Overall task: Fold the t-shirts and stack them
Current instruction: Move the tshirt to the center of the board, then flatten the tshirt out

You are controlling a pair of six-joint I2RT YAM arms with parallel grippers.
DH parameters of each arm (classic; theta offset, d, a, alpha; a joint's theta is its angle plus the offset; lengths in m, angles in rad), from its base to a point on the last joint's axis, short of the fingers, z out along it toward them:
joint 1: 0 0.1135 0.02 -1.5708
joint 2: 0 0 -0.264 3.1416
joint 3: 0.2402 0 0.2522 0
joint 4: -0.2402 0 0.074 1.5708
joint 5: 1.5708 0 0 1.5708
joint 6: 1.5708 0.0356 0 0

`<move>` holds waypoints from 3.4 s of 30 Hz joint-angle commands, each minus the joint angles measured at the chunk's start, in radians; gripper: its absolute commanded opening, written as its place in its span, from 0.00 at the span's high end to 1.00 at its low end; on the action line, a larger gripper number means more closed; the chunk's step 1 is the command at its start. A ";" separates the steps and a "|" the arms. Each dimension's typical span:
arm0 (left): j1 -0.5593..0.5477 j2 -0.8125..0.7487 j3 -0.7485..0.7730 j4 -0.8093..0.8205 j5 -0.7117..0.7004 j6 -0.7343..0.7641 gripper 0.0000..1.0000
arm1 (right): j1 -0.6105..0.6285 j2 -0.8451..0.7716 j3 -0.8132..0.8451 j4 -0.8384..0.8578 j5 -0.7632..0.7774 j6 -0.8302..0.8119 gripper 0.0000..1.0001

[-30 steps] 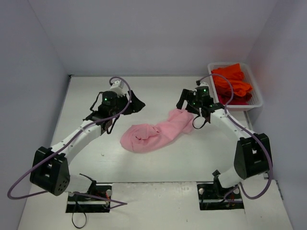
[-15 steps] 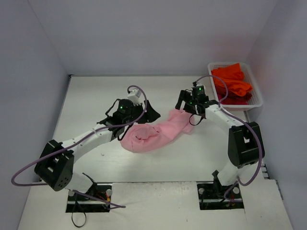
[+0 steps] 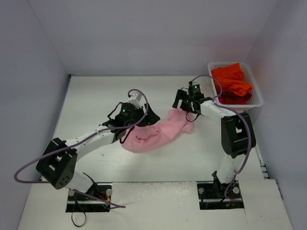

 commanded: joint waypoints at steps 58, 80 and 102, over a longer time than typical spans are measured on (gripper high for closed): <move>0.012 -0.118 -0.025 -0.005 -0.093 0.015 0.39 | 0.078 0.036 0.028 0.033 0.092 -0.022 0.25; 0.027 -0.117 -0.042 0.003 -0.093 0.020 0.39 | 0.076 0.092 0.048 0.047 0.098 -0.031 0.51; 0.027 -0.115 -0.055 0.009 -0.094 0.020 0.40 | 0.063 0.000 0.100 0.002 0.109 -0.054 0.87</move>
